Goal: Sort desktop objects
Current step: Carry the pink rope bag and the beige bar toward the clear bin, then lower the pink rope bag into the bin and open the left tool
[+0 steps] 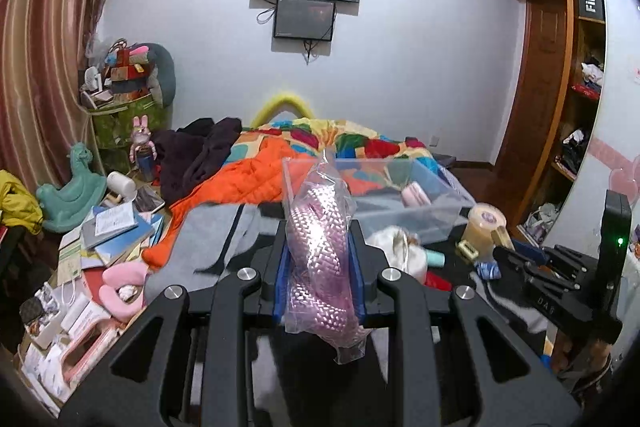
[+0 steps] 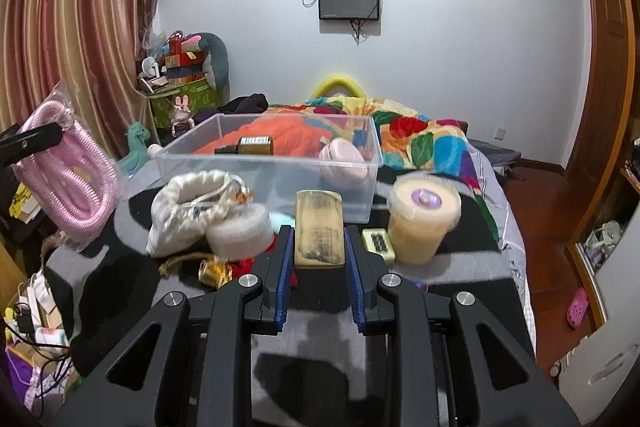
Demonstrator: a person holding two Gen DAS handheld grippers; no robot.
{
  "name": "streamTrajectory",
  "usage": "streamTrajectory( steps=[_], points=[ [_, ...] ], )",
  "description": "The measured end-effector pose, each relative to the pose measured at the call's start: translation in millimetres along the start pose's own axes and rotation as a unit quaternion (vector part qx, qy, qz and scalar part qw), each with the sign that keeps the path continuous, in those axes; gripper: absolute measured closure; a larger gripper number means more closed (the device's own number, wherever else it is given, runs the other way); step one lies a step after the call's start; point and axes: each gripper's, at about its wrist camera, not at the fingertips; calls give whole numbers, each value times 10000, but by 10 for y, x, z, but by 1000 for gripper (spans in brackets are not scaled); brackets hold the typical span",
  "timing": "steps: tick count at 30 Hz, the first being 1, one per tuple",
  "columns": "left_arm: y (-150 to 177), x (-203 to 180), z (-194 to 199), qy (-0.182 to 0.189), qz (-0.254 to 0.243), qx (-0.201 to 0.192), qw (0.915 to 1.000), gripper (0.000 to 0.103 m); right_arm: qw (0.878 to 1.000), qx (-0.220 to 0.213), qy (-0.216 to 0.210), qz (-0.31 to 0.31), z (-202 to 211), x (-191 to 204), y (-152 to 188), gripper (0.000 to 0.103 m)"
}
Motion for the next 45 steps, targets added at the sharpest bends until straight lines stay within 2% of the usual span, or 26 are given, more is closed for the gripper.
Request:
streamTrajectory(
  steps=[4, 14, 16, 20, 23, 30, 35, 38, 42, 45],
  points=[
    [-142, -11, -111, 25, 49, -118, 9999, 78, 9997, -75, -191, -124, -75, -11, -149, 81],
    [-446, 37, -429, 130, 289, -360, 9988, 78, 9991, -325, -268, -13, -280, 76, -463, 81],
    [-501, 79, -526, 250, 442, -342, 9981, 78, 9989, -318, -335, -44, -347, 80, -509, 81],
    [-575, 160, -730, 378, 707, -308, 9963, 78, 9961, -225, -782, -349, -508, 50, -567, 81],
    [-612, 174, -901, 399, 746, -242, 9961, 78, 9964, -242, -742, -329, -597, 84, -598, 81],
    [-557, 137, -1328, -106, 583, -78, 9982, 78, 9979, -66, -623, -191, -843, 141, -605, 81],
    [-395, 119, -1559, -156, 475, 161, 9986, 78, 9992, -19, -404, 57, -769, 92, -476, 81],
    [-279, 80, -1678, -275, 385, 318, 9984, 78, 9993, 110, -261, 236, -744, 108, -359, 81],
    [-178, 28, -1809, -260, 303, 522, 9978, 78, 9985, 360, -207, 349, -784, 127, -214, 81],
    [-122, -51, -1803, -487, 34, 430, 9979, 78, 9981, 539, -238, 167, -835, 64, -155, 81]
  ],
)
Point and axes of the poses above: each gripper's, at about its wrist camera, not at the fingertips, and z roughly against the way its jaws point, x to its left, y to its underside, and after that the axes turned 1 degree about -x, right-handed
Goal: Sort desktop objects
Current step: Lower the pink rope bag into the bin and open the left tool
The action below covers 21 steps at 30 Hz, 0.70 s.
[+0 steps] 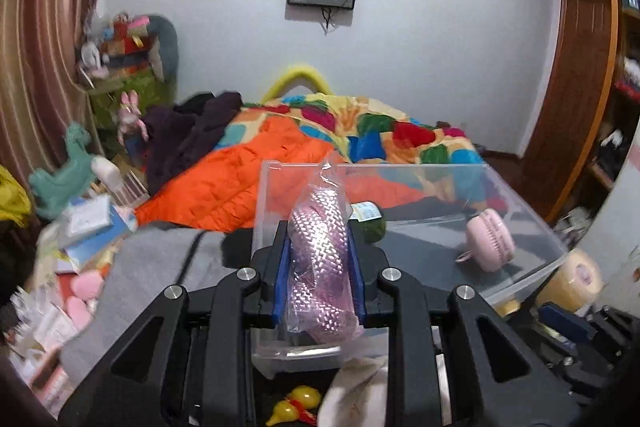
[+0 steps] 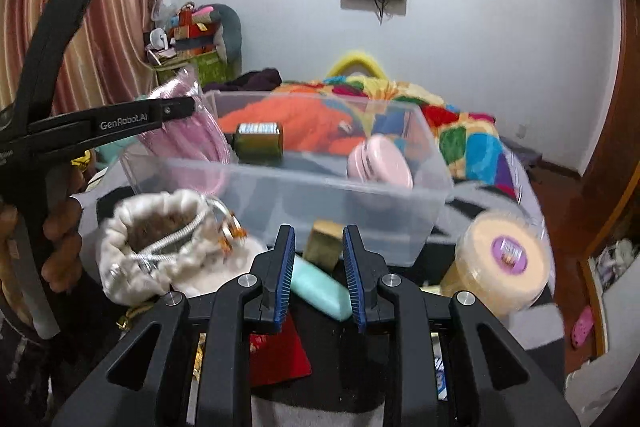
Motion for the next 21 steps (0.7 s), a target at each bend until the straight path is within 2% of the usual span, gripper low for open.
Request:
streamTrajectory(
  steps=[4, 9, 16, 17, 18, 21],
  points=[
    [12, -75, 4, -48, -216, -75, 9997, 78, 9990, 255, -164, -325, -111, -103, 59, 73],
    [50, -103, -5, -200, -328, -100, 9992, 76, 9981, 320, -188, -489, -218, -102, 19, 73],
    [78, 47, 23, 157, -57, -10, 9999, 50, 9980, 301, -41, -554, -297, -17, -25, 74],
    [78, 73, 46, 197, -6, -48, 9998, 48, 9980, 290, -29, -561, -295, -19, -21, 75],
    [77, 85, 67, 204, 17, -82, 9998, 48, 9981, 278, -19, -555, -285, -21, -20, 81],
    [73, 107, 146, 142, 50, -249, 9996, 46, 9980, 217, -40, -600, -230, -34, -21, 81]
  ],
)
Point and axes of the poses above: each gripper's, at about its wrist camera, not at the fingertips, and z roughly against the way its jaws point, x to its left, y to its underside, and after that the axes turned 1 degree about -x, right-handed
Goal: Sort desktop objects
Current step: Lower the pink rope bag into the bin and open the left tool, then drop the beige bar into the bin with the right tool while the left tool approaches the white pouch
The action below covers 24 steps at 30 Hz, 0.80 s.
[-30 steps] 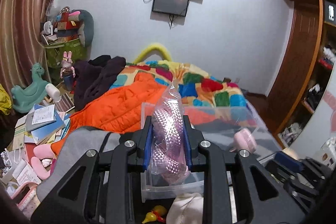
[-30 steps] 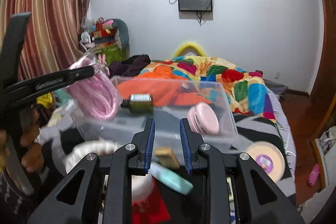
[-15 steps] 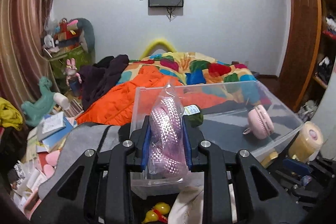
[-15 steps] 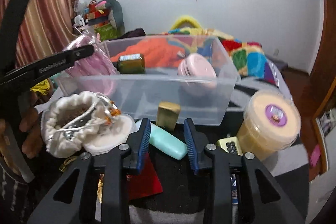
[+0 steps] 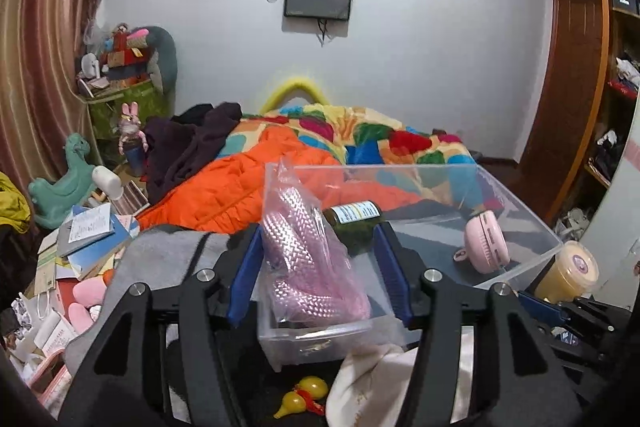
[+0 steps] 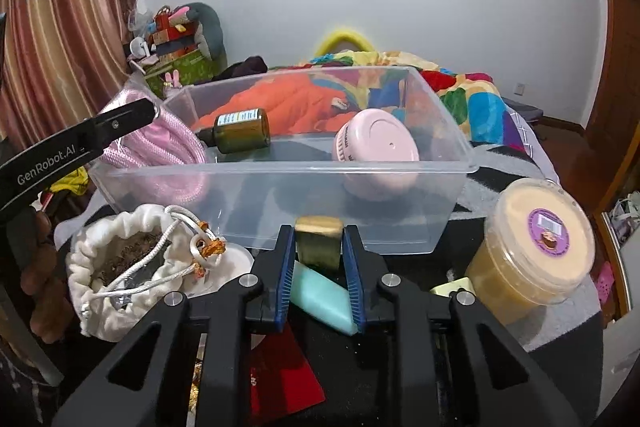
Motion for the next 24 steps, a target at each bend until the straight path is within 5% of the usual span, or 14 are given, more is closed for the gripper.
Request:
streamTrajectory(
  steps=[7, 13, 20, 24],
  points=[
    [37, -9, 218, -123, -188, -367, 9991, 33, 9992, -393, -78, 0, 303, 27, -80, 81],
    [62, 94, 384, 108, -127, -289, 9994, 29, 9964, -837, -147, 80, 526, 116, -295, 81],
    [136, 139, 676, 577, -176, -256, 9979, 8, 9950, -958, -178, 198, 370, 250, -520, 81],
    [233, 78, 776, 623, -342, -188, 9973, 8, 9962, -839, -108, 193, 170, 278, -572, 81]
  ],
)
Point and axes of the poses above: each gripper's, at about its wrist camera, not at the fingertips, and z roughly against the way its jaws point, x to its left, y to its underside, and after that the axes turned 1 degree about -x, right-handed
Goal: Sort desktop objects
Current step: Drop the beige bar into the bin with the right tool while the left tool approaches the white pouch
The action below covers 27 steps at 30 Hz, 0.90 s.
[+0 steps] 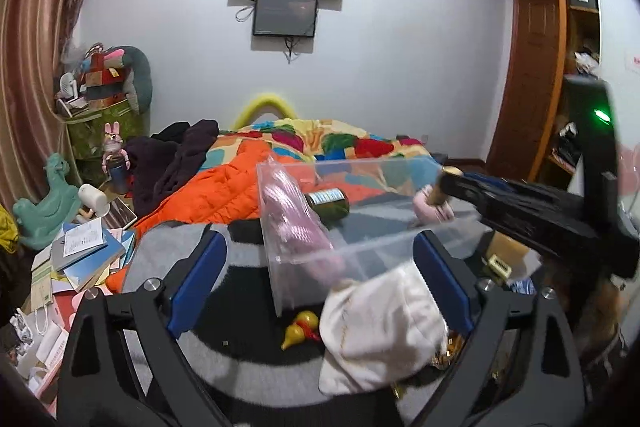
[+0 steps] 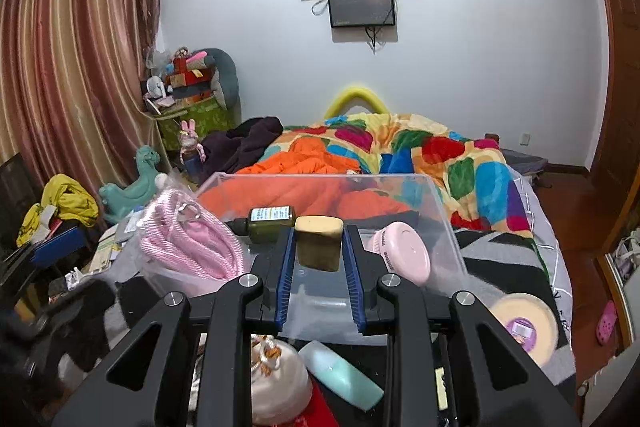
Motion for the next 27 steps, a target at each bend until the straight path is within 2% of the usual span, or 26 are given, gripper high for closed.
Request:
streamTrajectory(
  steps=[10, 12, 17, 21, 23, 25, 27],
  points=[
    [295, -240, -36, -16, -381, 495, 9980, 7, 9993, 344, -2, -109, -154, -112, 128, 81],
    [342, -254, -25, -97, -350, 538, 9979, 7, 9994, 329, -10, -102, -127, -124, 145, 81],
    [435, -265, -14, 222, -275, 732, 9967, 7, 9992, 378, -87, -138, -111, -150, 171, 81],
    [499, -282, -93, 153, -254, 926, 9953, 7, 9992, 369, -124, -128, -59, -160, 209, 81],
    [517, -288, -140, 142, -228, 1021, 9944, 7, 9992, 350, -156, -132, -4, -165, 230, 78],
    [528, -303, -189, 119, -247, 1104, 9935, 7, 9993, 319, -150, -125, 58, -178, 253, 67],
    [531, -335, -230, 43, -322, 1145, 9929, 7, 9997, 218, -66, -90, 171, -217, 298, 62]
  ],
)
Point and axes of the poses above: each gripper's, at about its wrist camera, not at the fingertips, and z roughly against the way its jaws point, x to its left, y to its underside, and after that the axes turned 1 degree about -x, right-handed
